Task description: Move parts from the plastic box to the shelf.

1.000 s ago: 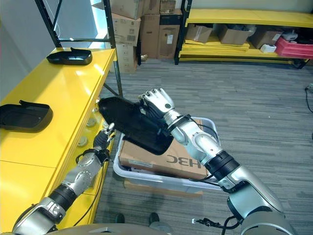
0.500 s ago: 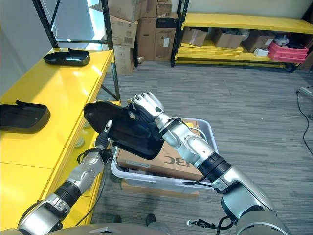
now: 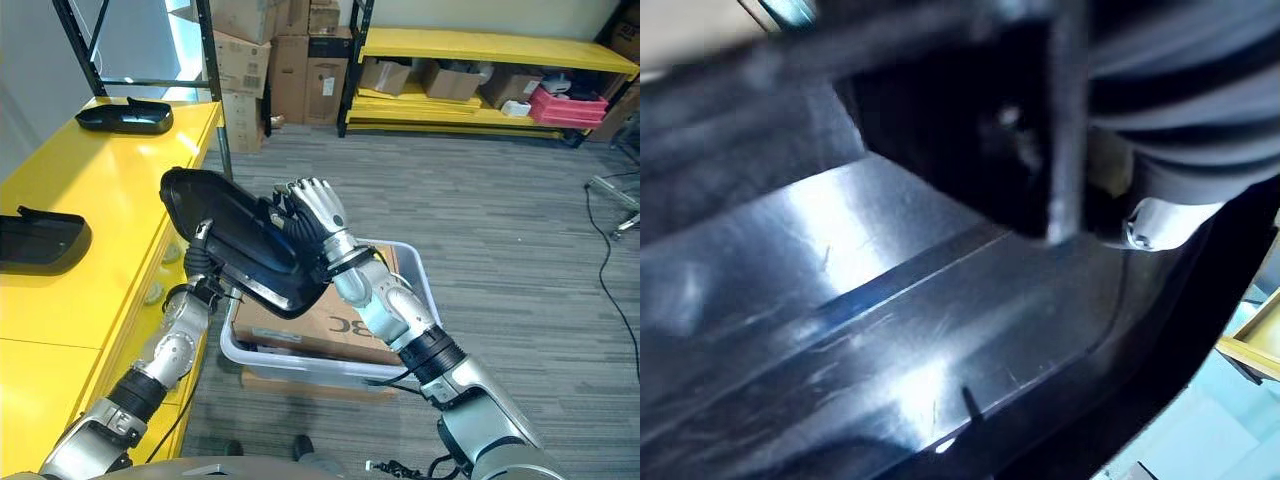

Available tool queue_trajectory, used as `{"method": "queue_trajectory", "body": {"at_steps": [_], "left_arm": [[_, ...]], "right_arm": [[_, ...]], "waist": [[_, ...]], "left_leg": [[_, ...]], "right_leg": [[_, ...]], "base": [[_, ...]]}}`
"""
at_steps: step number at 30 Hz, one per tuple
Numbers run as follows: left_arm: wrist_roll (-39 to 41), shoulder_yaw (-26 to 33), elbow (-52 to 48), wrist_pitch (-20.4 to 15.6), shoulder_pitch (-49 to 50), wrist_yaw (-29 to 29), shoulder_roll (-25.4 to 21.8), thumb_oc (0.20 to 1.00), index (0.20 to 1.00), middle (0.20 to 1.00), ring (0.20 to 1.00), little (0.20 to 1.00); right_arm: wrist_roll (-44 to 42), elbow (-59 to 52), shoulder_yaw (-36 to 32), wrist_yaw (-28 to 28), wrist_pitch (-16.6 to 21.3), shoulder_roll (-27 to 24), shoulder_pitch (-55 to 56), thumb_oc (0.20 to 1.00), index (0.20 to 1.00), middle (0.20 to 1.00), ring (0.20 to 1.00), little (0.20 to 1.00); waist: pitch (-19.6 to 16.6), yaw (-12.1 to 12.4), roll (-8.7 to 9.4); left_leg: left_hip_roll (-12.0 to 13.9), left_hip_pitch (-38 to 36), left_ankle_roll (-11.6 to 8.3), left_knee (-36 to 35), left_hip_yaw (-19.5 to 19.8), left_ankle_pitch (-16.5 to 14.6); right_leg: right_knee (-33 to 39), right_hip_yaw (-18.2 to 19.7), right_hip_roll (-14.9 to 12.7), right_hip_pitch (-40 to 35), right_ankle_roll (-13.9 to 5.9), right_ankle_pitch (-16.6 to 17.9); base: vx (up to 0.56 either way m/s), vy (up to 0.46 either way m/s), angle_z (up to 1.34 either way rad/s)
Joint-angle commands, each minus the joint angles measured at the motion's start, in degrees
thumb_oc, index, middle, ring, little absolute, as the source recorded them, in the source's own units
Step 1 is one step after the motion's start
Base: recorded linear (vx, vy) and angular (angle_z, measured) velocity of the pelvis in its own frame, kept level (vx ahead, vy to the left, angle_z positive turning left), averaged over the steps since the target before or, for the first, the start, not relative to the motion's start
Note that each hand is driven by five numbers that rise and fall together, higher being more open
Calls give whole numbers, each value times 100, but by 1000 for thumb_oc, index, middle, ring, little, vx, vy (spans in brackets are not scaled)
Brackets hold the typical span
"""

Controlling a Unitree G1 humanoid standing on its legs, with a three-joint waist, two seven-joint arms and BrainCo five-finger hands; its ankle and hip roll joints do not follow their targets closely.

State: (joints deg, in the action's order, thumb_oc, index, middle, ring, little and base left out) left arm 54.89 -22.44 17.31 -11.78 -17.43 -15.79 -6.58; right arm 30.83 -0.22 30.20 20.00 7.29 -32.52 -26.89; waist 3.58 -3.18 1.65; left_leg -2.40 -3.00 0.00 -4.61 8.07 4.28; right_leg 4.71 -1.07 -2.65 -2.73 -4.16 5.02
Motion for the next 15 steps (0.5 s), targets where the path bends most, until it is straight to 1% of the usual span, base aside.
{"method": "queue_trajectory", "body": {"at_steps": [1,2,3,5,7,8,9,10,11,12,13,14,15], "left_arm": [[-473,-124,-487,-500,-583,518,212,200,200,200,200,200],[-990,18,-552,-502,-433,449,-38,200,200,200,200,200],[-992,13,-556,-501,-428,446,-37,200,200,200,200,200],[-1542,220,-562,-530,-299,278,-245,200,200,200,200,200],[-2571,339,-604,-497,-144,103,-588,200,200,200,200,200],[-2837,416,-655,-528,-72,14,-685,200,200,200,200,200],[-3394,417,-766,-471,-45,6,-908,200,200,200,200,200],[-4234,549,-1099,-511,111,-22,-1326,200,200,200,200,200],[-4508,671,-1216,-535,201,-75,-1455,200,200,200,200,200],[-5114,799,-1408,-545,260,-174,-1696,200,200,200,200,200],[-5590,982,-1641,-580,384,-279,-1871,200,200,200,200,200],[-5785,1208,-1912,-650,592,-223,-2001,200,200,200,200,200],[-5784,1212,-1921,-646,602,-220,-2003,200,200,200,200,200]], "right_arm": [[-722,-622,242,-85,750,400,496,1000,1000,1000,1000,1000],[-1027,-796,-71,-23,848,396,882,1000,1000,1000,1000,1000],[-1029,-803,-76,-27,846,395,890,1000,1000,1000,1000,1000],[-1377,-897,-432,47,944,461,1299,1000,1000,1000,1000,1000],[-1605,-854,-839,120,1028,470,1766,1000,1000,1000,1000,1000],[-1700,-793,-972,79,1027,471,1926,1000,1000,1000,1000,1000],[-1850,-679,-1180,95,1011,487,2120,1000,1000,1000,1000,1000],[-2265,-378,-1660,7,1034,567,2540,1000,1000,1000,1000,1000],[-2552,-177,-1884,-84,1032,652,2756,1000,1000,1000,1000,1000],[-2982,339,-2185,-225,1041,769,3072,1000,1000,1000,1000,1000],[-3193,951,-2394,-428,1009,816,3446,1000,1000,1000,1000,1000],[-3043,1518,-2619,-414,888,871,3737,1000,1000,1000,1000,1000],[-3042,1523,-2614,-412,893,872,3737,1000,1000,1000,1000,1000]], "waist": [[-299,139,134],[-305,114,117],[-308,118,118],[-312,92,103],[-322,57,90],[-321,50,91],[-328,36,86],[-330,-2,90],[-329,-22,95],[-335,-39,115],[-334,-54,158],[-332,-43,201],[-337,-43,203]], "left_leg": [[368,126,-202,107,-68,-439],[362,119,-199,106,-89,-445],[362,118,-199,105,-90,-445],[357,105,-191,104,-111,-451],[355,100,-185,107,-150,-459],[354,97,-181,111,-162,-464],[352,100,-178,112,-176,-471],[342,92,-158,123,-216,-493],[335,97,-150,140,-237,-511],[323,92,-135,157,-276,-542],[299,80,-123,178,-312,-581],[281,79,-108,198,-314,-612],[280,81,-107,200,-317,-614]], "right_leg": [[-118,0,-285,-169,-289,-690],[-127,6,-294,-161,-297,-689],[-127,7,-294,-161,-297,-689],[-132,9,-305,-158,-308,-683],[-141,19,-320,-149,-322,-675],[-155,27,-325,-142,-329,-671],[-162,39,-339,-128,-338,-668],[-193,74,-355,-97,-359,-657],[-215,88,-360,-70,-371,-659],[-237,105,-380,-54,-392,-657],[-279,138,-400,-44,-406,-666],[-330,156,-421,-17,-428,-671],[-334,159,-421,-13,-428,-674]], "base": [[0,0,0],[0,0,0],[12,31,2],[5,19,-3],[7,42,-3],[1,46,0],[1,59,-6],[-2,70,-7],[11,86,-11],[13,88,-11],[17,98,-14],[7,64,-16],[-10,59,-14]]}}
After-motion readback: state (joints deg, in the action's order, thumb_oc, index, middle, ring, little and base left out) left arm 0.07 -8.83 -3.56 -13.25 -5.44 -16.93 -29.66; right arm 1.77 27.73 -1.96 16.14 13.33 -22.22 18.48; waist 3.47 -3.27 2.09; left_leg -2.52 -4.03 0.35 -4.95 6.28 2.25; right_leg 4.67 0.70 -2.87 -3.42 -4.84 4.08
